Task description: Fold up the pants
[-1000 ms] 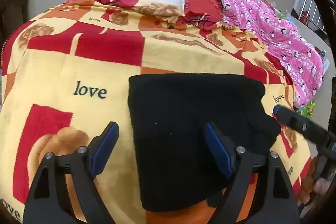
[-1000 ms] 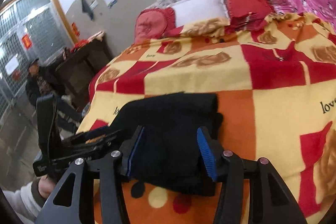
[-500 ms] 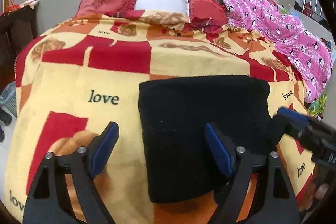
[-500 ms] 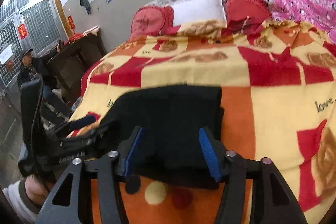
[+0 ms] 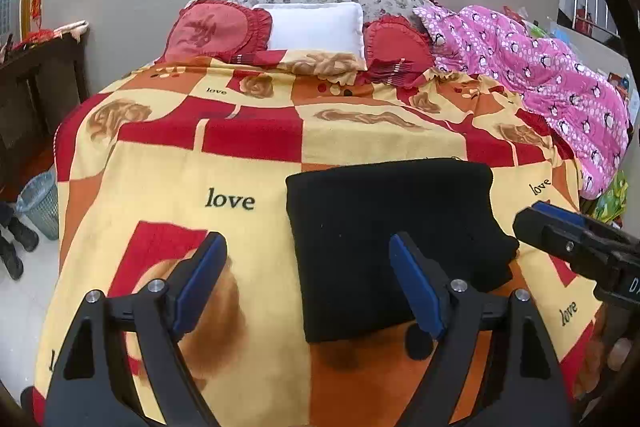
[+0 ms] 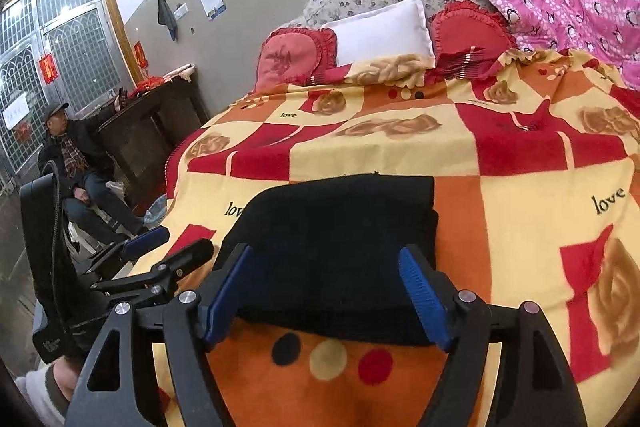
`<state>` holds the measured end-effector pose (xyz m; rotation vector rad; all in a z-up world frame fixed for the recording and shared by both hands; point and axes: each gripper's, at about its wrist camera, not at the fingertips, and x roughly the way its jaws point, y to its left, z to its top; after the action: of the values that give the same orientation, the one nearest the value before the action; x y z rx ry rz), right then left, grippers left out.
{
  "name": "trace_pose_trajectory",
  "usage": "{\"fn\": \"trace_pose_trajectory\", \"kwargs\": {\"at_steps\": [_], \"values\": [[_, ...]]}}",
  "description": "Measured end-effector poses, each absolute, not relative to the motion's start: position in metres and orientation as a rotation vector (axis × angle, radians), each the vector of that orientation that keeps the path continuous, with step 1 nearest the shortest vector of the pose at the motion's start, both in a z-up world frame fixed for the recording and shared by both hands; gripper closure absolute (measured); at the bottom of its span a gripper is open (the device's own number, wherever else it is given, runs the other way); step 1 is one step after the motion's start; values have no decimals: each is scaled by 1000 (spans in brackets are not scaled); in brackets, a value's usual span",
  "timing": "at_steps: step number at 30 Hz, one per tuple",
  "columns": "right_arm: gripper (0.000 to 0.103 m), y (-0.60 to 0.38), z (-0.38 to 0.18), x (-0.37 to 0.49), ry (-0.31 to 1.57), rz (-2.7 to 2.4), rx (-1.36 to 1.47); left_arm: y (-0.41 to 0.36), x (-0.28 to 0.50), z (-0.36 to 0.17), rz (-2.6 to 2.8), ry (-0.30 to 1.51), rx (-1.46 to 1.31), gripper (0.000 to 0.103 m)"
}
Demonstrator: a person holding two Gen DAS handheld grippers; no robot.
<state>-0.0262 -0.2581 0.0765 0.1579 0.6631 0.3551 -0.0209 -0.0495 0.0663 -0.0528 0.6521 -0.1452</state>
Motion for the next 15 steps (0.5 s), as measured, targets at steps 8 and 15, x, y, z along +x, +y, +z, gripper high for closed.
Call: {"fn": "trace_pose_trajectory", "kwargs": {"at_steps": [8,15], "values": [[23,-262,74,-42,670,354,177,-49,-35,71,-136,643,-46,19],[23,-262,75,-46,673,353,193,-50,-47,77,-132,621,-27,19]]}}
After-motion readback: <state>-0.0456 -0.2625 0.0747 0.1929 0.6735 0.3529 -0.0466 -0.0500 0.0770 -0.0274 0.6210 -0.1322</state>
